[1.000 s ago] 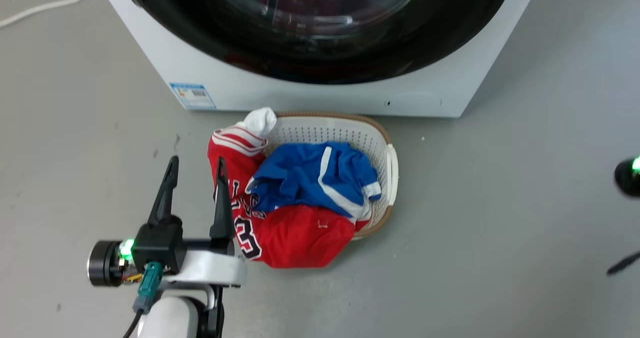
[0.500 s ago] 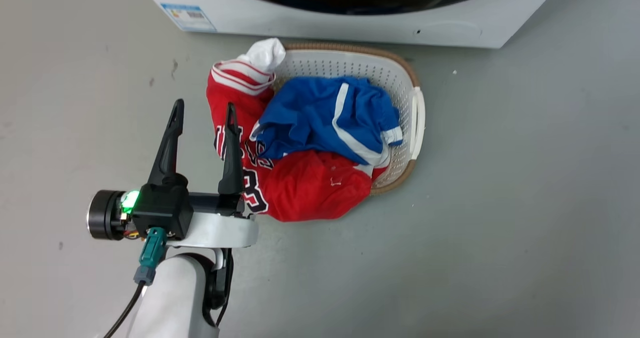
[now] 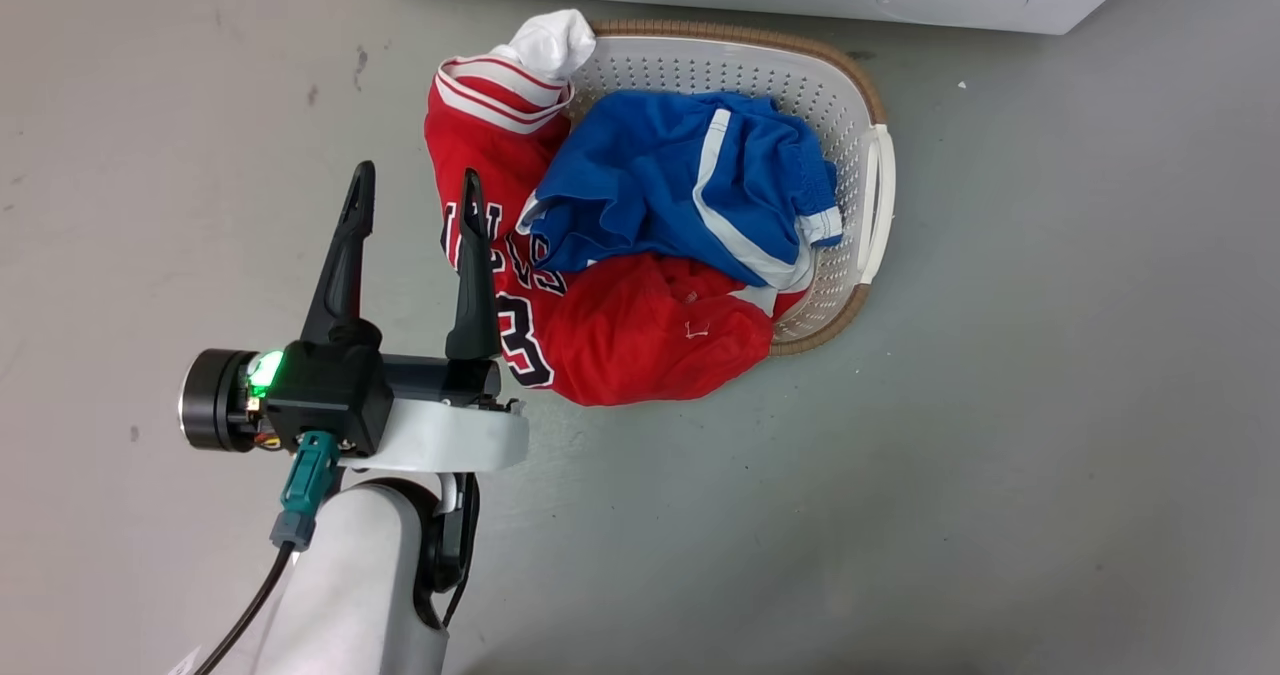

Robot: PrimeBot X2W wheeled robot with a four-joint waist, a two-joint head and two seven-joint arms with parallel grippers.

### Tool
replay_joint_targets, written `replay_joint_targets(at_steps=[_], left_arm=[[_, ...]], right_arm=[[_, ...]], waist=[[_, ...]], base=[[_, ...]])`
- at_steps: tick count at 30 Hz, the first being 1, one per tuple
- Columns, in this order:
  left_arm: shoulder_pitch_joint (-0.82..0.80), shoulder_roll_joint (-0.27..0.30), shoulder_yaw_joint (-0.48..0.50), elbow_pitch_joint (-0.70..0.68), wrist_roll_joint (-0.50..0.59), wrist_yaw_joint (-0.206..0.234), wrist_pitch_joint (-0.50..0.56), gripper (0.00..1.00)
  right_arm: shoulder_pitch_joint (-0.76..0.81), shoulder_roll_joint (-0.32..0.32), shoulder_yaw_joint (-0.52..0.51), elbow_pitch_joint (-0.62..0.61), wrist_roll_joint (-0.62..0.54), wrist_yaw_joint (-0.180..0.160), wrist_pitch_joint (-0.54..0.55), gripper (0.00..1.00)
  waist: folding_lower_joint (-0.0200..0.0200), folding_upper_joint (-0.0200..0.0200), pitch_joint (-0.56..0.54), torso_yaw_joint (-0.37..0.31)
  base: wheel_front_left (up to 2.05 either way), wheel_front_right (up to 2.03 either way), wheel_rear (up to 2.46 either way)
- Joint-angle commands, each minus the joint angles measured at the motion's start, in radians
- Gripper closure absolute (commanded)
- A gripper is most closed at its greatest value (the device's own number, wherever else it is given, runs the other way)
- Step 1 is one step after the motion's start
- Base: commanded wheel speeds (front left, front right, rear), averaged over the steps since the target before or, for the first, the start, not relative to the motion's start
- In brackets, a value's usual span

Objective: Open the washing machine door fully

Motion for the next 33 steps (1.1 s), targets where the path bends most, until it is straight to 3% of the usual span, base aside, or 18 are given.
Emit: replay_joint_targets(at_steps=[1, 13, 33], left_arm=[[-0.014, -0.002, -0.004, -0.005, -0.005, 0.006, -0.003, 0.0], [-0.021, -0.002, -0.01, 0.001, -0.016, 0.013, -0.003, 0.0], [0.039, -0.001, 0.034, 0.022, 0.011, -0.001, -0.003, 0.0]], right_arm=[[-0.03, -0.005, 0.012, 0.015, -0.009, 0.0, 0.013, 1.0], [-0.061, 0.008, 0.1, 0.037, -0.06, 0.0, 0.111, 1.0], [0.161, 0.018, 0.153, -0.157, -0.035, 0.001, 0.238, 1.0]], waist=[[-0.0001, 0.0, 0.005, 0.003], [-0.0001, 0.0, 0.016, 0.013], [-0.0001, 0.0, -0.109, -0.042]], base=[[0.0, 0.0, 0.0], [0.0, 0.0, 0.0], [0.0, 0.0, 0.0]])
